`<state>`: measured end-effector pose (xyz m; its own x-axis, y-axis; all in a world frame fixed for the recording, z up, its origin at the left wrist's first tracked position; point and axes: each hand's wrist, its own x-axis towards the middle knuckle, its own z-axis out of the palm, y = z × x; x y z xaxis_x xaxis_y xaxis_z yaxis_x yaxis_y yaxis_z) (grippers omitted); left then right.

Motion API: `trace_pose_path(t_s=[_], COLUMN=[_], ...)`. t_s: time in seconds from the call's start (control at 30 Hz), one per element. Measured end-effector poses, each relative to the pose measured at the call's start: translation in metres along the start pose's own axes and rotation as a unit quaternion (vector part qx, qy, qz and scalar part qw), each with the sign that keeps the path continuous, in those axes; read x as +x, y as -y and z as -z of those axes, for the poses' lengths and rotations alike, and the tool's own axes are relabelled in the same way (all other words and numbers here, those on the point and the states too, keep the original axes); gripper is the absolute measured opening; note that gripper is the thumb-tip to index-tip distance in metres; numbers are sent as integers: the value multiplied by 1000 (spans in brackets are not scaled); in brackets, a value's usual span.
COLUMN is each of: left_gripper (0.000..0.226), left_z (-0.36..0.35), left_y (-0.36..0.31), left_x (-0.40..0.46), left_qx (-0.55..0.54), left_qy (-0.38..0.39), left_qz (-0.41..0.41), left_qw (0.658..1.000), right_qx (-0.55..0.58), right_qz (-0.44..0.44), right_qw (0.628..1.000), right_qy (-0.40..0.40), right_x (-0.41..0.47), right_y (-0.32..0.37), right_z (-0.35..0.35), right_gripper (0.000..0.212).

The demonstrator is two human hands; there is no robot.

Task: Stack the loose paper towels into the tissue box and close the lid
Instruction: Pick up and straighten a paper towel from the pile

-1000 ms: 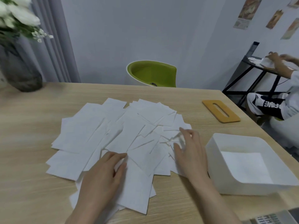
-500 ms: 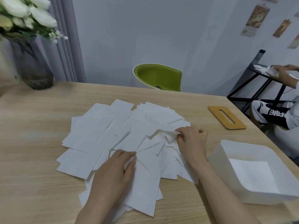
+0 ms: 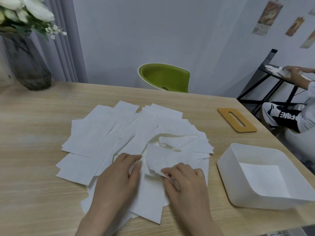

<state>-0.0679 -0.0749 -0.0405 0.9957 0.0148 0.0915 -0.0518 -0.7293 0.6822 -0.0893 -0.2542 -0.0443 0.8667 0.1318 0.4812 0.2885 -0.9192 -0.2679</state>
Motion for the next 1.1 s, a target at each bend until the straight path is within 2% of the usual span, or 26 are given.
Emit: trace_pose_path(t_s=[0.07, 0.2, 0.27, 0.37, 0.4, 0.5, 0.53, 0.57, 0.7, 0.77, 0.87, 1.0, 1.1], left_gripper=[27, 27, 28, 27, 27, 26, 27, 27, 31, 30, 24, 13, 16], left_z=[-2, 0, 1, 1, 1, -1, -2, -3, -12, -14, -15, -13, -8], left_y=[0, 1, 2, 3, 2, -3, -6, -10, -28, -35, -40, -39, -33], left_x=[0, -1, -1, -1, -2, -1, -1, 0, 10, 15, 19, 12, 5], left_qx=[-6, 10, 13, 10, 6, -15, -14, -8, 42, 61, 59, -15, -83], left_qy=[1, -3, -1, 1, 2, 0, 3, 10, 29, 27, 23, 31, 57], left_qz=[-3, -4, -4, -4, -5, -16, -23, -34, -65, -62, -41, 8, 41], left_qw=[1000, 1000, 1000, 1000, 1000, 1000, 1000, 999, 997, 996, 997, 999, 994], right_qx=[16, 104, 94, 71, 70, 47, 31, 22, 33, 66, 94, 134, 181], right_qz=[-7, -93, -93, -88, -87, -63, -52, -44, -26, -27, -32, -38, -32], right_qw=[999, 987, 986, 988, 987, 982, 982, 983, 996, 997, 995, 986, 978], right_qy=[26, 76, 101, 110, 117, 173, 181, 176, 75, 36, -20, -92, -98], right_x=[-3, -7, -10, -15, -16, -20, -21, -22, -25, -26, -30, -38, -41], right_y=[0, -13, -24, -33, -34, -33, -32, -30, -29, -31, -30, -31, -31], right_z=[0, 6, 10, 15, 16, 14, 12, 10, 8, 9, 11, 12, 14], right_gripper=[16, 49, 50, 39, 42, 72, 75, 73, 34, 22, 21, 27, 25])
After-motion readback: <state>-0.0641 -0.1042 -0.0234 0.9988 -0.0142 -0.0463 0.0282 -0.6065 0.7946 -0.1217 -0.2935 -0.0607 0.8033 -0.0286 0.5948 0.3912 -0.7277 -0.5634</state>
